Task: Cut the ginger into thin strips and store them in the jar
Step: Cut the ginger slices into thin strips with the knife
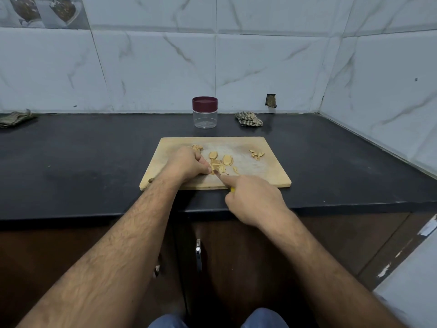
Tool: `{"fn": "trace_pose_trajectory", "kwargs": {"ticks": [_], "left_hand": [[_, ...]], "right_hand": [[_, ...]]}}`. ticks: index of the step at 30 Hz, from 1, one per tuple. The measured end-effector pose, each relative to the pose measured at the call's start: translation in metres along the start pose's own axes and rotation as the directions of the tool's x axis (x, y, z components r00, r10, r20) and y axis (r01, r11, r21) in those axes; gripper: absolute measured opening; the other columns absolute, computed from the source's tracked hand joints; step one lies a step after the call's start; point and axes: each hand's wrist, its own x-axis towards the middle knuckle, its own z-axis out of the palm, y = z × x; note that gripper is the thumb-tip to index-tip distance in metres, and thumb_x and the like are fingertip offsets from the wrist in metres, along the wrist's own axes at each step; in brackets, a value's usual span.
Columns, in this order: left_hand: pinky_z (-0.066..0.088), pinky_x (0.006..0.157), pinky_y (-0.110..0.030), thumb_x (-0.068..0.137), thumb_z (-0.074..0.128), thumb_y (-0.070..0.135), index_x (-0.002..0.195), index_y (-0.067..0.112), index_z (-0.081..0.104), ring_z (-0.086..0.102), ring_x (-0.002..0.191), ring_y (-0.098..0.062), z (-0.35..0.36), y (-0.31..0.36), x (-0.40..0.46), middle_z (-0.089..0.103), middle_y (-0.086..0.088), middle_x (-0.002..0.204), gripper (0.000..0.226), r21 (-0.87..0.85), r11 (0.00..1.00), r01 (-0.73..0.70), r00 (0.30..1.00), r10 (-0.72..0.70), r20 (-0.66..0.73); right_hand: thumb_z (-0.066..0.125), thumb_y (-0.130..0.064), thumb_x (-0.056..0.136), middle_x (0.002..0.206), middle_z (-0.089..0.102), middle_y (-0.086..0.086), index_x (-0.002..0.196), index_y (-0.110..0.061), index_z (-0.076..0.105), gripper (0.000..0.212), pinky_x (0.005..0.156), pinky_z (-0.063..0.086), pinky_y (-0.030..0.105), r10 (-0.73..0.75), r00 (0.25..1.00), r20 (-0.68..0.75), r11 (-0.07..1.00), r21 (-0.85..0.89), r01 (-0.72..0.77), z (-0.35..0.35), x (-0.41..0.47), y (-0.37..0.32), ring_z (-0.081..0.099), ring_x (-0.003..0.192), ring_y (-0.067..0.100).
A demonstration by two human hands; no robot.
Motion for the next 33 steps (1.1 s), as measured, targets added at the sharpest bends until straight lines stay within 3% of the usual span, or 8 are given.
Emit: {"fn": "trace_pose_trajectory", "kwargs": {"ticks": [4, 12, 16, 19, 24, 26, 31, 33], "left_hand": [[0.053, 0.089, -0.036, 0.078, 0.081, 0.017, 0.069, 0.023, 0.075, 0.065, 0.093, -0.015, -0.001, -0.001, 0.0, 0.075, 0.005, 0.086, 0.012, 0.021, 1.0, -0.001, 1.0, 0.001, -0.006], [0.049, 0.081, -0.03, 0.079, 0.081, 0.016, 0.071, 0.022, 0.074, 0.06, 0.088, -0.012, -0.003, 0.006, -0.002, 0.074, 0.002, 0.091, 0.011, 0.031, 0.999, 0.015, 1.0, -0.016, 0.012], [0.047, 0.096, -0.034, 0.079, 0.081, 0.018, 0.078, 0.022, 0.077, 0.058, 0.101, -0.01, -0.005, 0.013, 0.0, 0.071, 0.007, 0.098, 0.006, 0.053, 0.998, 0.044, 0.996, -0.048, 0.07], [0.048, 0.097, -0.034, 0.076, 0.083, 0.02, 0.073, 0.024, 0.076, 0.061, 0.105, -0.011, -0.005, 0.014, 0.004, 0.074, 0.006, 0.098, 0.009, 0.056, 0.997, 0.05, 0.995, -0.055, 0.085], [0.041, 0.088, -0.024, 0.077, 0.083, 0.017, 0.08, 0.021, 0.077, 0.05, 0.102, -0.003, -0.003, 0.013, 0.005, 0.069, 0.005, 0.12, 0.008, 0.031, 0.998, 0.047, 0.995, -0.05, 0.086], [0.041, 0.083, -0.022, 0.077, 0.083, 0.017, 0.079, 0.021, 0.076, 0.052, 0.104, -0.003, -0.002, 0.012, 0.004, 0.07, 0.005, 0.117, 0.008, 0.018, 0.999, 0.051, 0.995, -0.053, 0.079], [0.039, 0.094, -0.024, 0.077, 0.083, 0.016, 0.07, 0.024, 0.072, 0.052, 0.12, -0.006, -0.001, 0.009, 0.004, 0.07, 0.004, 0.119, 0.015, 0.008, 1.0, 0.015, 0.998, -0.015, 0.056], [0.041, 0.094, -0.025, 0.077, 0.083, 0.017, 0.07, 0.024, 0.072, 0.053, 0.118, -0.005, 0.0, 0.008, 0.004, 0.072, 0.005, 0.112, 0.015, 0.015, 1.0, 0.013, 0.998, -0.014, 0.053]], "right_hand": [[0.043, -0.019, 0.093, 0.126, 0.062, -0.003, 0.145, -0.044, 0.041, 0.058, 0.073, 0.04, 0.034, 0.011, 1.0, -0.006, 0.999, 0.031, -0.01, -0.001, 0.003, 0.0, 0.054, 0.107, 0.021], [0.042, -0.021, 0.093, 0.126, 0.062, -0.003, 0.145, -0.043, 0.042, 0.056, 0.076, 0.043, 0.034, 0.022, 0.999, -0.036, 0.997, 0.074, -0.02, -0.001, 0.005, -0.001, 0.055, 0.11, 0.022], [0.042, -0.021, 0.093, 0.121, 0.063, -0.002, 0.141, -0.04, 0.046, 0.052, 0.076, 0.045, 0.035, 0.029, 0.999, -0.014, 0.997, 0.076, -0.028, 0.0, 0.007, 0.0, 0.056, 0.106, 0.022], [0.042, -0.021, 0.092, 0.122, 0.063, -0.003, 0.14, -0.04, 0.047, 0.052, 0.076, 0.044, 0.035, 0.037, 0.999, -0.017, 0.995, 0.092, -0.035, -0.001, 0.007, 0.001, 0.056, 0.107, 0.022], [0.042, -0.021, 0.092, 0.126, 0.062, -0.002, 0.143, -0.042, 0.044, 0.055, 0.082, 0.047, 0.036, 0.02, 0.999, -0.047, 0.994, 0.107, -0.015, -0.001, 0.009, 0.0, 0.055, 0.111, 0.023], [0.042, -0.021, 0.093, 0.129, 0.061, -0.002, 0.145, -0.043, 0.042, 0.057, 0.085, 0.048, 0.037, 0.02, 0.999, -0.047, 0.994, 0.109, -0.015, 0.0, 0.009, -0.002, 0.055, 0.114, 0.023], [0.042, -0.022, 0.095, 0.13, 0.06, -0.001, 0.147, -0.042, 0.04, 0.056, 0.085, 0.046, 0.037, 0.021, 0.999, -0.04, 0.995, 0.098, -0.017, 0.003, 0.011, -0.005, 0.054, 0.115, 0.024], [0.042, -0.022, 0.095, 0.131, 0.06, -0.001, 0.148, -0.041, 0.039, 0.057, 0.083, 0.044, 0.036, 0.019, 0.999, -0.038, 0.995, 0.096, -0.015, 0.004, 0.012, -0.005, 0.054, 0.116, 0.024]]}}
